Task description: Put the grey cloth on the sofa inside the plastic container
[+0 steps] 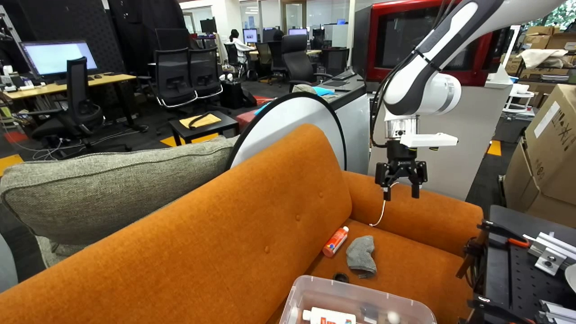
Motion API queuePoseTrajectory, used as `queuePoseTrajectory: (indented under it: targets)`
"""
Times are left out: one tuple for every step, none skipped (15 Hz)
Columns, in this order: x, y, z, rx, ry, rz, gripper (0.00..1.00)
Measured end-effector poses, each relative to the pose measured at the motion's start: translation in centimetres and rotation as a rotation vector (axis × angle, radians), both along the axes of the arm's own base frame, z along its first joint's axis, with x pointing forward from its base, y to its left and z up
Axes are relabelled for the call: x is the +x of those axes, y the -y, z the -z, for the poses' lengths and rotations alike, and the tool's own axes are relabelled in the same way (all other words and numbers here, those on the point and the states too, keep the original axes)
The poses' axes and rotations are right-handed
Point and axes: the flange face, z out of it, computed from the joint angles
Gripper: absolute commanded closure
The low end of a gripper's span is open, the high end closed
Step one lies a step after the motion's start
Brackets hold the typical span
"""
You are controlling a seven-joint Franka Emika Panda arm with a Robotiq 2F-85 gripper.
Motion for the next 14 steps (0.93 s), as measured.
queuePoseTrajectory:
  targets:
    - [0.1, 0.4, 0.8, -0.012, 0.007, 0.012, 0.00]
    - [0.3, 1.0, 1.7, -0.024, 0.015, 0.033, 0.00]
    - [0.4, 1.6, 2.9, -0.035, 0.017, 0.054, 0.00]
    - [0.6, 2.1, 4.1, -0.043, 0.015, 0.075, 0.00]
    - [0.8, 2.5, 5.4, -0.047, 0.007, 0.094, 0.00]
    - [0.9, 2.6, 6.9, -0.042, -0.010, 0.111, 0.00]
    - [1.1, 2.6, 8.1, -0.034, -0.026, 0.123, 0.00]
    - [1.2, 2.5, 9.5, -0.024, -0.044, 0.131, 0.00]
    - [1.4, 2.2, 10.6, -0.016, -0.064, 0.129, 0.00]
    - [1.4, 2.1, 11.5, -0.017, -0.074, 0.126, 0.00]
    - [1.3, 2.1, 11.6, -0.017, -0.076, 0.125, 0.00]
    - [1.5, 2.1, 11.4, -0.017, -0.071, 0.125, 0.00]
    - [1.6, 2.2, 11.2, -0.018, -0.067, 0.125, 0.00]
    - [1.6, 2.2, 11.1, -0.018, -0.065, 0.125, 0.00]
